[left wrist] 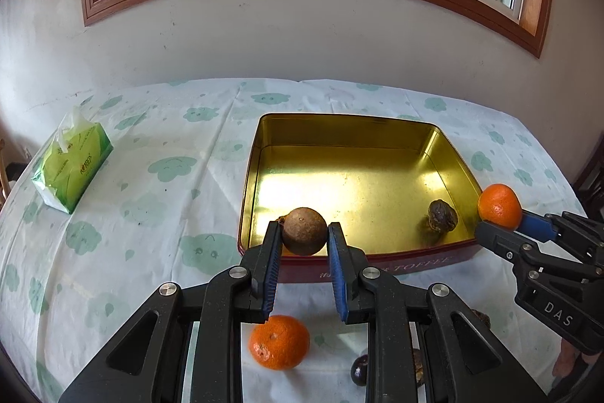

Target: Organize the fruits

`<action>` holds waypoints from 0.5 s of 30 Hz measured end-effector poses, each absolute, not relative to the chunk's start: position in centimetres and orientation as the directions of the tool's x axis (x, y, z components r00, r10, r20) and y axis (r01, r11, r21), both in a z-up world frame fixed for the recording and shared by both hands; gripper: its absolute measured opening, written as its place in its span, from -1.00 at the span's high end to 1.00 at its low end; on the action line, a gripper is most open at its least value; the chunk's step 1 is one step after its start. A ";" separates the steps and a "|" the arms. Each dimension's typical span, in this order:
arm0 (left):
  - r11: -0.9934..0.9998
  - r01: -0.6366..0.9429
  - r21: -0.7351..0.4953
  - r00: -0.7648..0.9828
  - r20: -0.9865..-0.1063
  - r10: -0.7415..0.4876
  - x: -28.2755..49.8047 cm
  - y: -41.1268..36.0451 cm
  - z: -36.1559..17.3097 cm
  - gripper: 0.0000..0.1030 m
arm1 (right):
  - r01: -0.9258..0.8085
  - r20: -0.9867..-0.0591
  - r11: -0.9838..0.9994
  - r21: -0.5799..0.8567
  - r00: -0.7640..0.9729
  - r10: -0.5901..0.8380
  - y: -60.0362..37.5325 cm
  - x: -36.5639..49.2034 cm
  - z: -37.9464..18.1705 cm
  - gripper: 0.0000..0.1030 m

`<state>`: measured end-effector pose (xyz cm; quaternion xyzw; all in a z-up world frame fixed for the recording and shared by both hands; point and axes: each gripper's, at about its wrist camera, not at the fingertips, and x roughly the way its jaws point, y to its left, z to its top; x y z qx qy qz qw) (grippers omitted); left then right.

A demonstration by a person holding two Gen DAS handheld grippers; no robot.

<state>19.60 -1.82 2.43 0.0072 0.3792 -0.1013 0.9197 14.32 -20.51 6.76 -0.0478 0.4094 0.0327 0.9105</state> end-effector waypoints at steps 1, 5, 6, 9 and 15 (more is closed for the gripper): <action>0.979 0.194 -0.063 0.689 -0.702 -0.182 19.9 -2.0 2.3 0.51 | -0.100 -0.751 0.993 -0.059 0.660 0.021 -20.5 14.6 6.6 0.33; 0.977 0.204 -0.053 0.679 -0.711 -0.180 21.0 -2.7 1.8 0.51 | -0.100 -0.761 0.993 -0.057 0.649 0.022 -20.7 15.6 6.1 0.33; 0.977 0.209 -0.052 0.677 -0.713 -0.183 21.3 -2.8 1.7 0.51 | -0.100 -0.763 0.993 -0.057 0.646 0.021 -20.7 15.8 5.9 0.33; 0.975 0.217 -0.044 0.672 -0.718 -0.182 22.0 -3.3 1.4 0.51 | -0.101 -0.769 0.993 -0.056 0.639 0.021 -20.8 16.3 5.6 0.33; 0.975 0.222 -0.033 0.659 -0.731 -0.175 22.9 -3.9 0.6 0.51 | -0.096 -0.781 0.994 -0.054 0.624 0.017 -21.1 17.1 4.7 0.32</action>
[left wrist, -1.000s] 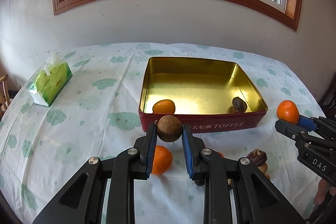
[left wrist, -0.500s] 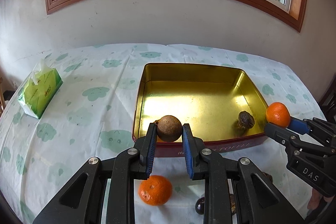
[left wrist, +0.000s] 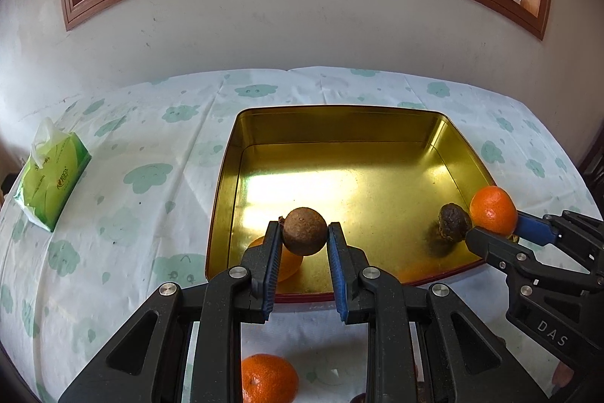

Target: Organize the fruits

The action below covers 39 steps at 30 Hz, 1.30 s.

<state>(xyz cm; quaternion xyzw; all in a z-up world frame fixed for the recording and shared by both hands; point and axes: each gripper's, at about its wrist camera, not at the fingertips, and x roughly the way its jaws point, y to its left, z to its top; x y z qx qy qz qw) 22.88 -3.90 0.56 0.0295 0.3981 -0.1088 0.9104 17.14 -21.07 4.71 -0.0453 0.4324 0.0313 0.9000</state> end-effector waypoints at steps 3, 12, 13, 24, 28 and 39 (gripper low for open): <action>0.974 0.226 -0.031 0.651 -0.739 -0.175 23.1 -4.2 0.1 0.51 | -0.092 -0.784 0.994 -0.052 0.621 0.017 -21.1 17.4 4.3 0.32; 0.974 0.227 -0.024 0.641 -0.749 -0.168 23.6 -4.5 -0.6 0.51 | -0.085 -0.787 0.995 -0.046 0.617 0.017 -21.2 17.7 4.0 0.32; 0.973 0.229 -0.034 0.638 -0.750 -0.177 23.6 -4.5 -0.6 0.51 | -0.085 -0.787 0.995 -0.045 0.617 0.017 -21.2 17.7 4.0 0.32; 0.959 0.270 -0.087 0.625 -0.741 -0.244 23.9 -4.0 -0.6 0.51 | -0.078 -0.784 0.997 -0.025 0.620 0.029 -21.4 17.8 3.8 0.30; 0.964 0.259 -0.063 0.631 -0.745 -0.218 24.0 -4.1 -0.5 0.49 | -0.076 -0.783 0.997 -0.009 0.621 0.041 -21.5 17.9 3.7 0.28; 0.968 0.250 -0.035 0.627 -0.756 -0.189 23.4 -4.4 -0.4 0.23 | -0.086 -0.772 0.996 -0.016 0.634 0.043 -21.4 17.2 4.2 0.14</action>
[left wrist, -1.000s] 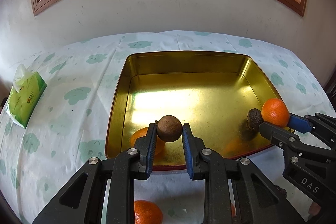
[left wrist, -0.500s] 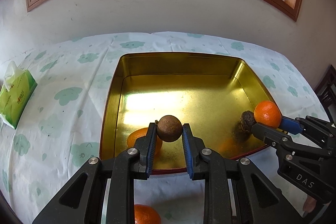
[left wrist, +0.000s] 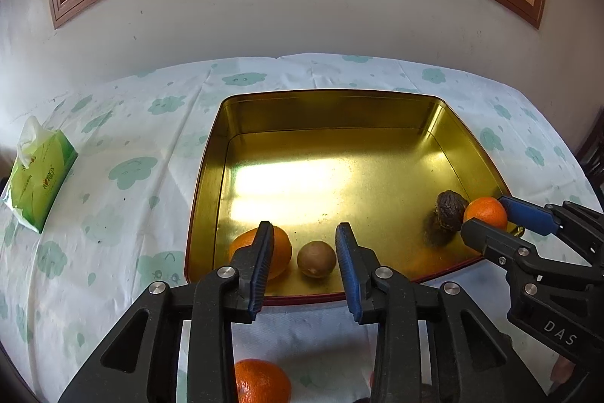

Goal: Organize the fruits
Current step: 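Move both open grippers back toward the remaining fruits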

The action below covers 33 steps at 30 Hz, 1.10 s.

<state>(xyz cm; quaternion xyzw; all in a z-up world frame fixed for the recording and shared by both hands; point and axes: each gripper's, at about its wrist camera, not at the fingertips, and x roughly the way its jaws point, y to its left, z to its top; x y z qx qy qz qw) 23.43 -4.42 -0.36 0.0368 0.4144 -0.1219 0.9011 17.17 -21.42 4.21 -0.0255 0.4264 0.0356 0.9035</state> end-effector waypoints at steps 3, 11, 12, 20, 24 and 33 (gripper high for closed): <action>0.969 0.243 -0.039 0.630 -0.754 -0.188 22.9 -4.2 -0.2 0.16 | -0.089 -0.771 0.996 -0.021 0.636 0.041 -21.3 16.8 4.5 0.14; 0.975 0.219 -0.033 0.653 -0.737 -0.172 20.7 -3.2 0.9 0.12 | -0.084 -0.758 0.996 -0.032 0.651 0.030 -21.2 14.9 5.4 0.14; 0.975 0.219 -0.031 0.655 -0.736 -0.171 20.3 -3.1 1.0 0.12 | -0.083 -0.757 0.996 -0.034 0.653 0.029 -21.2 14.6 5.5 0.14; 0.980 0.199 -0.014 0.658 -0.739 -0.144 17.3 -2.0 1.0 0.12 | -0.067 -0.752 0.997 -0.048 0.659 0.008 -21.3 11.8 6.0 0.14; 0.982 0.188 -0.022 0.654 -0.743 -0.142 16.0 -1.2 0.7 0.12 | -0.063 -0.758 0.997 -0.054 0.653 0.000 -21.5 10.3 5.7 0.14; 0.984 0.174 -0.029 0.646 -0.751 -0.136 12.6 1.2 -0.2 0.12 | -0.055 -0.775 0.997 -0.059 0.632 -0.011 -21.9 6.9 4.7 0.14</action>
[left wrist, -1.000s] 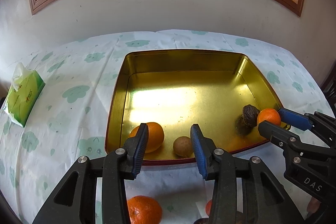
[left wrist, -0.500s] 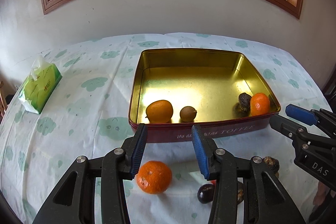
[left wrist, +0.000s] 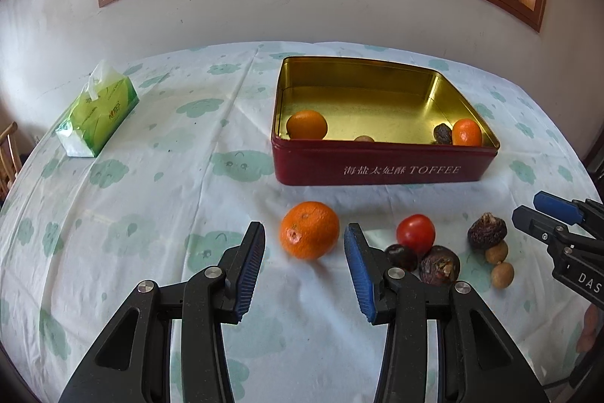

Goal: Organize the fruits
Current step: 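Move both open grippers back toward the remaining fruits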

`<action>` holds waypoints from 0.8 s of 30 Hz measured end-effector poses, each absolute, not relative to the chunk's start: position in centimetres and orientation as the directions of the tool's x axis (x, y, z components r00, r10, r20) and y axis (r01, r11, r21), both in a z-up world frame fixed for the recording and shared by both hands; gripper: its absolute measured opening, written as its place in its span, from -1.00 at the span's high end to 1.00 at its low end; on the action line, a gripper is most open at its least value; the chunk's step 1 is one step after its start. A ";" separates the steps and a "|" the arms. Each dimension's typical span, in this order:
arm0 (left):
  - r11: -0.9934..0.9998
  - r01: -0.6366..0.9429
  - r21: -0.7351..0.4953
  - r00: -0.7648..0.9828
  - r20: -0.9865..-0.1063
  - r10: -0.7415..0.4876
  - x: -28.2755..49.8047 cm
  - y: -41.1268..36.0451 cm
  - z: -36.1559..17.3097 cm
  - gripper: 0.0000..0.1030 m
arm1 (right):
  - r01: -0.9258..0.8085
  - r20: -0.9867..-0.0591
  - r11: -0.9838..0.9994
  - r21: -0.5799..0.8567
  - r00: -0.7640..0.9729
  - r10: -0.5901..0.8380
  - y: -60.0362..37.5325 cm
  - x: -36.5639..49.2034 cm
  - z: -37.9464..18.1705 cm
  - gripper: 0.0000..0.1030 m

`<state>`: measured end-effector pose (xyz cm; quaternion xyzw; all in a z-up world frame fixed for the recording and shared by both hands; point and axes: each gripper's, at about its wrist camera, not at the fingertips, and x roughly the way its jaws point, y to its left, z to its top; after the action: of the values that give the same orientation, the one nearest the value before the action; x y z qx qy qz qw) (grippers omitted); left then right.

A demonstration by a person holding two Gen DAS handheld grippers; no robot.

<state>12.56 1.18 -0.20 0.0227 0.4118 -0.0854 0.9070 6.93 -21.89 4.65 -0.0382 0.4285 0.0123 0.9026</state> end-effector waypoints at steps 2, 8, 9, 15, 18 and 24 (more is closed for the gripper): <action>0.985 0.170 -0.033 0.639 -0.757 -0.135 11.8 1.8 -0.6 0.12 | -0.055 -0.779 0.997 -0.055 0.627 -0.008 -22.0 6.2 4.4 0.14; 0.988 0.151 -0.024 0.615 -0.780 -0.113 9.5 3.1 -2.5 0.12 | -0.053 -0.790 0.998 -0.043 0.613 -0.001 -22.3 4.2 3.8 0.14; 0.989 0.148 -0.029 0.610 -0.784 -0.114 9.2 3.2 -2.8 0.12 | -0.050 -0.791 0.998 -0.039 0.612 0.000 -22.4 3.9 3.7 0.14; 0.989 0.144 -0.021 0.605 -0.790 -0.105 7.7 3.1 -3.8 0.12 | -0.050 -0.803 0.998 -0.024 0.597 0.010 -22.5 2.3 2.9 0.14; 0.989 0.148 -0.019 0.609 -0.786 -0.106 7.2 2.9 -4.0 0.12 | -0.054 -0.810 0.998 -0.015 0.586 0.020 -22.3 1.7 2.4 0.14; 0.989 0.145 -0.007 0.635 -0.766 -0.098 6.2 2.8 -4.1 0.10 | -0.080 -0.824 0.997 -0.007 0.566 0.039 -21.4 1.4 1.2 0.14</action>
<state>6.19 2.80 -4.14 0.0278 0.4220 -0.0675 0.9037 1.35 -21.35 1.24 -0.0220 0.4648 0.0338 0.8845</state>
